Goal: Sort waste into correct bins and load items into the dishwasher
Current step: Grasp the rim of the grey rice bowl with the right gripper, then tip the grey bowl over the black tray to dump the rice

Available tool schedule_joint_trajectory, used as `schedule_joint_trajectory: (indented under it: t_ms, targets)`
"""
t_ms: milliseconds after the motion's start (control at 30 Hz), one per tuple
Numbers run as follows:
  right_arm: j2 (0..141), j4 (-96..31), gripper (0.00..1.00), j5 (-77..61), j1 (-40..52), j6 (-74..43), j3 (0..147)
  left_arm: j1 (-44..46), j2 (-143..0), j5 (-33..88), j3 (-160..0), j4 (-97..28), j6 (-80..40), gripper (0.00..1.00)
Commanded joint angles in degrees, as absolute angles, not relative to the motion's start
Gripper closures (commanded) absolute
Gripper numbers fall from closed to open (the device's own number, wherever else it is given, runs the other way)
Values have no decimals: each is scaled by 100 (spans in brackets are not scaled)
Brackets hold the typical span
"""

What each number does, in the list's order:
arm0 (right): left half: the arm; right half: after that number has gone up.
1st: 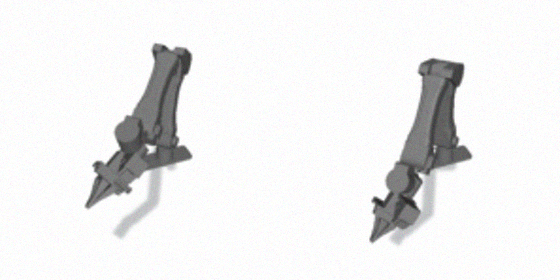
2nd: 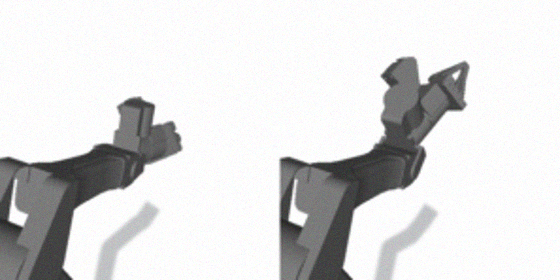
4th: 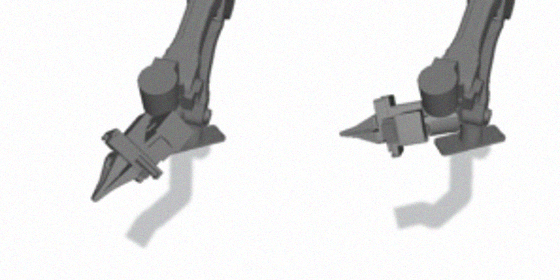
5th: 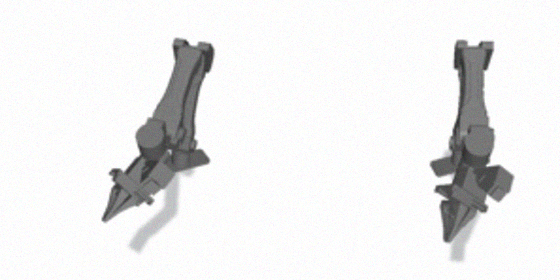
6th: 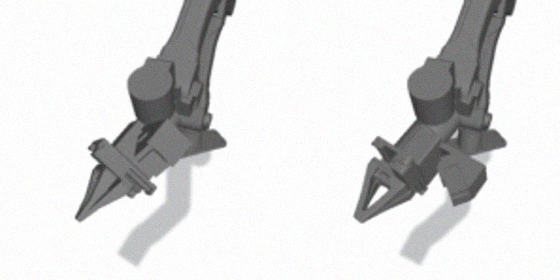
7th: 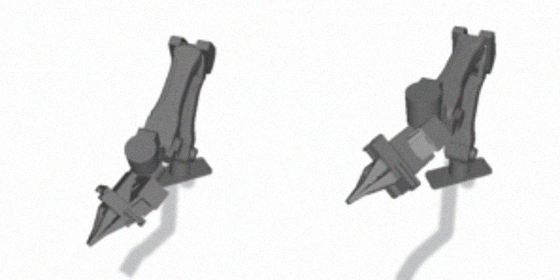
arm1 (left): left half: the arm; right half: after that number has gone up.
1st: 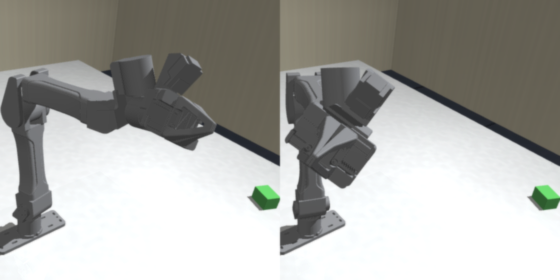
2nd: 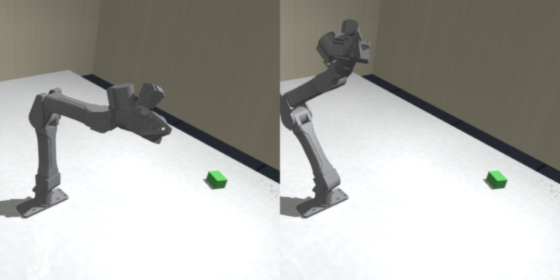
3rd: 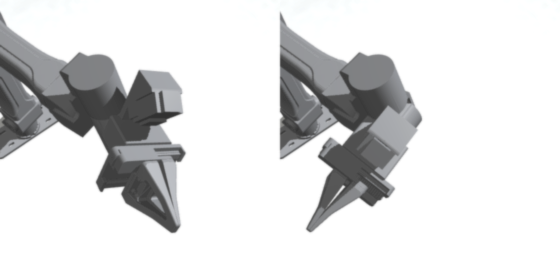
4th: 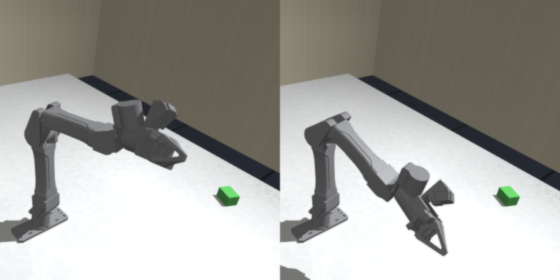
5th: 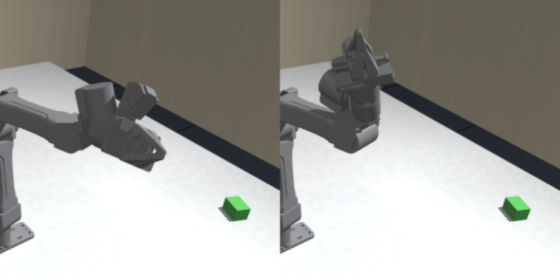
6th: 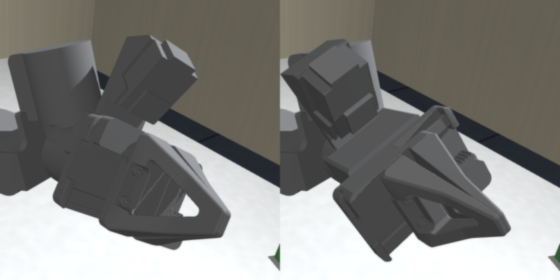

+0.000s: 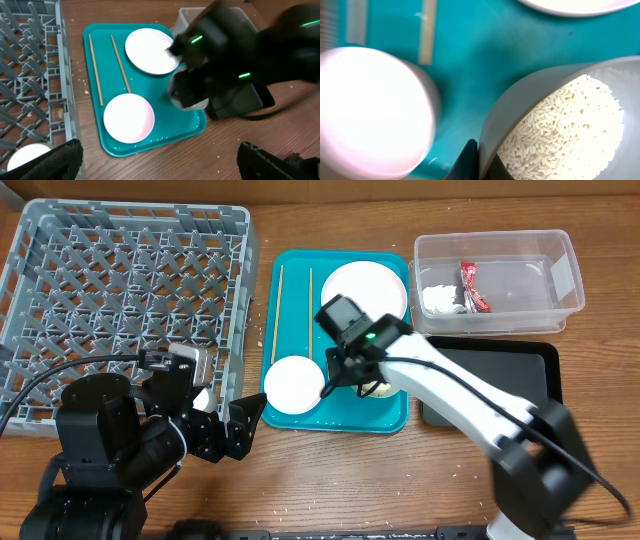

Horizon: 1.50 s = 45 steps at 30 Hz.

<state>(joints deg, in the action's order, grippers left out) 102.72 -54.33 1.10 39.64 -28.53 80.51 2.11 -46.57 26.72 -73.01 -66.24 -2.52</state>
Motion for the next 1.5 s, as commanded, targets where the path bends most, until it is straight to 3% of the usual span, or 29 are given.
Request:
schedule_joint_trajectory:
  t_ms: [0, 333, 533, 667, 800, 1200, 1233, 1300, 1367, 1467]
  targets:
    - [9345, -5610, 96, -215, 3612, -3026, 8289, 180, -4650, 2657, -7332, -6613, -143, 0]
    - [9157, -6020, 96, -2274, 1168, -2696, 7601, 180, -4650, 2657, -7332, -6613, -143, 0]
    - [9183, -5334, 96, -5087, -687, -851, 6300, 180, -4650, 2657, -7332, -6613, -143, 0]
    - [9201, -5321, 96, -6497, -1647, 589, 5837, 180, -4650, 2657, -7332, -6613, -143, 0]
    - [9218, -5321, 96, -7402, -2399, 1229, 5559, 180, -4650, 2657, -7332, -6613, -143, 0]
    - [9286, -4818, 96, -7568, -3116, 1437, 5155, 180, -4650, 2657, -7332, -6613, -143, 0]
    - [9347, -4764, 96, -7743, -3116, 1035, 5148, 180, -4650, 2657, -7332, -6613, -143, 0]
    - [9389, -4991, 96, -8617, -3096, 1415, 5148, 180, -4650, 2657, -7332, -6613, -143, 0]
    - [9389, -4884, 96, -8613, -3087, 1645, 5148, 180, -4650, 2657, -7332, -6613, -143, 0]
    - [9411, -4668, 96, -8639, -3092, 764, 5148, 180, -4650, 2657, -7332, -6613, -143, 0]
